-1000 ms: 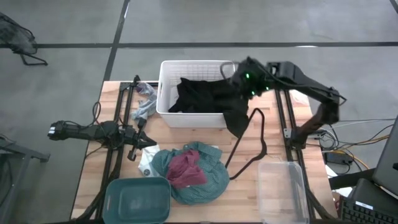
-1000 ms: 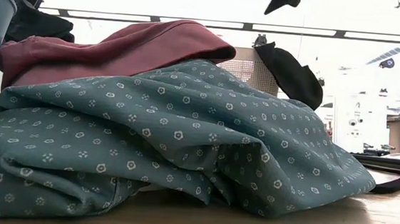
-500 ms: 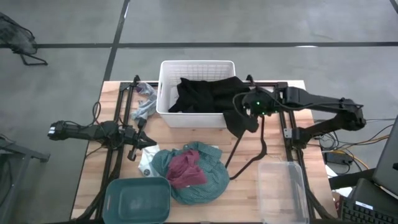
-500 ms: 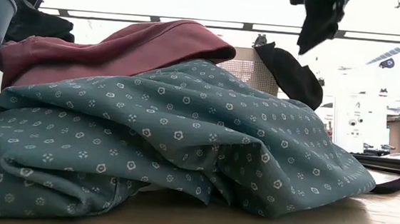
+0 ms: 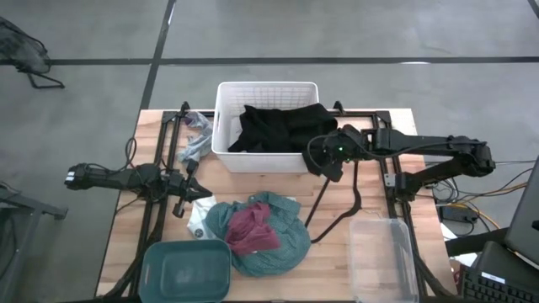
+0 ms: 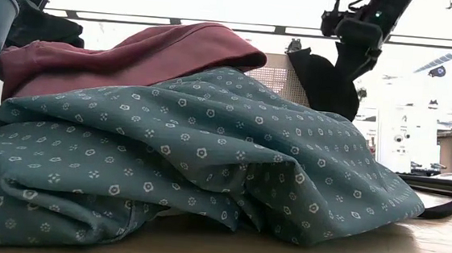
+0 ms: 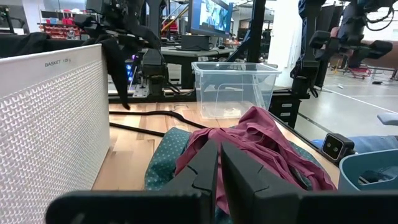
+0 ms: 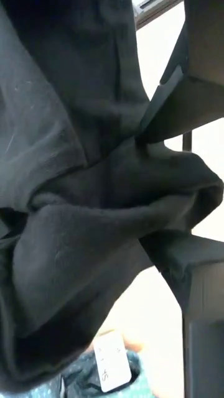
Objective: Pick & Place Cloths
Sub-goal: Put the black shirt into the white bin
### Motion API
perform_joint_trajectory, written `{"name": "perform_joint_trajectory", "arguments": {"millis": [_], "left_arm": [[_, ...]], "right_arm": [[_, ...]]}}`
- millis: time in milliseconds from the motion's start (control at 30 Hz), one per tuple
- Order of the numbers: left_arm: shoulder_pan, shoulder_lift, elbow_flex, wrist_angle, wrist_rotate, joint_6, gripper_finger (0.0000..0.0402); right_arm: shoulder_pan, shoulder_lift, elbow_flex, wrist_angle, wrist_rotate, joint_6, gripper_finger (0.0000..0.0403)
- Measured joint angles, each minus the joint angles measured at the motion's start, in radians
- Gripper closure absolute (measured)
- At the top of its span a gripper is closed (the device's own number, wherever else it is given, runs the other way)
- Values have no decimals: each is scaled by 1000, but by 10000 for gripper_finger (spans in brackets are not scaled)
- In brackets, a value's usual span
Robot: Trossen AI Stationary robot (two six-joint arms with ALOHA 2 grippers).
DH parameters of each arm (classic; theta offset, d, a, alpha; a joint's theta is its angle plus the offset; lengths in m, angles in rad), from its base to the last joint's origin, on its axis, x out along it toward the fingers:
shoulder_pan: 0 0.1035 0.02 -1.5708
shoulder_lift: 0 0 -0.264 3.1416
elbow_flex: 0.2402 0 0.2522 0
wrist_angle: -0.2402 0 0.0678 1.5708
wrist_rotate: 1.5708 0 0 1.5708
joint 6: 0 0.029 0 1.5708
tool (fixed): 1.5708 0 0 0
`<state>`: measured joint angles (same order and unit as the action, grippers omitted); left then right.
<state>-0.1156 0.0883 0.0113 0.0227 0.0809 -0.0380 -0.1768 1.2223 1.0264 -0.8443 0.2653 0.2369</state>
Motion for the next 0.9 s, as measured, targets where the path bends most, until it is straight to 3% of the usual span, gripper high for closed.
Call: {"name": "perform_joint_trajectory", "arguments": {"millis": [300, 667, 900], "left_arm": [[0, 0, 0, 0, 0, 0, 376], [0, 0, 0, 0, 0, 0, 376], [0, 0, 0, 0, 0, 0, 376]], "right_arm": [[0, 0, 99, -56, 0, -36, 378], [-1, 19, 390, -40, 25, -156, 390], [-6, 147, 554, -23, 26, -220, 391]]}}
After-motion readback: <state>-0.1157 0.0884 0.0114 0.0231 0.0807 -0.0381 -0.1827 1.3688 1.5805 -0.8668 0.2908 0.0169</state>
